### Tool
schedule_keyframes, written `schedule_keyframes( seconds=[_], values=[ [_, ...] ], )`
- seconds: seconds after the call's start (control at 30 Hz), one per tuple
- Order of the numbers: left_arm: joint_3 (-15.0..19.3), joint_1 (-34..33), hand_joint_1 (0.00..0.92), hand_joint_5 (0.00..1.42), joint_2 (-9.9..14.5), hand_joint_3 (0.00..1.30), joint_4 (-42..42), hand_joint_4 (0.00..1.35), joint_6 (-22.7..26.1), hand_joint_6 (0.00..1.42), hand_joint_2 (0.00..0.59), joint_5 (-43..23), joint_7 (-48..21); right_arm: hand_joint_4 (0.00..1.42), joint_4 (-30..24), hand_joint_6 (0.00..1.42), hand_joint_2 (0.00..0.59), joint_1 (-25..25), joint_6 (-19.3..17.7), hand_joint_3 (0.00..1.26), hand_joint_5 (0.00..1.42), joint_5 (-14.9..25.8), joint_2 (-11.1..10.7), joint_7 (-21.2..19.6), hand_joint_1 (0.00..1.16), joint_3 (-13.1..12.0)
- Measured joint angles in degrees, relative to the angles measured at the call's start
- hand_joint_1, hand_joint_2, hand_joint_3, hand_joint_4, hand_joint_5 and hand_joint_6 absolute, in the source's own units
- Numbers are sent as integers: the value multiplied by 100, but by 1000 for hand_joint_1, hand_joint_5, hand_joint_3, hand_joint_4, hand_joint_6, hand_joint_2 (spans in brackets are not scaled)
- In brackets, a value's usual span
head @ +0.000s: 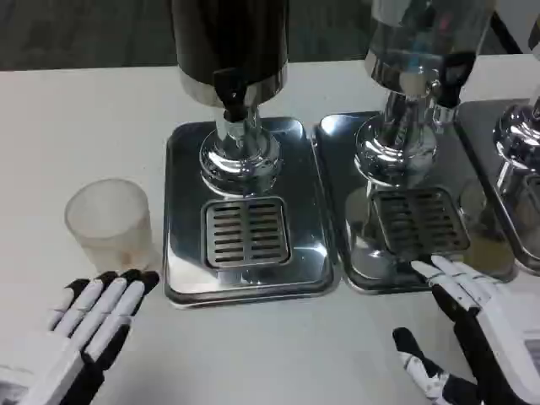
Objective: Grasp the cup under the faucet to collect the drink, then remove the cup.
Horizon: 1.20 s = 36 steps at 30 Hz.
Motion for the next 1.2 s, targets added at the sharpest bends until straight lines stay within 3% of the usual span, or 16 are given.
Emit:
schedule_keyframes(
  seconds=[0.57,0.83,1.2],
  values=[
    [-65,-22,0,0,-1,0,1,0,29,0,25,-52,-85,164,-9,231,407,1,25,241,187,30,26,45,528,0],
    [-43,-50,0,0,87,0,162,0,-11,0,26,-251,-107,164,-30,241,407,-1,107,241,195,-16,148,162,530,29],
    [354,-243,0,0,64,0,776,0,-811,38,43,-795,321,172,-203,249,407,131,214,246,208,-73,232,210,531,49]
  ],
)
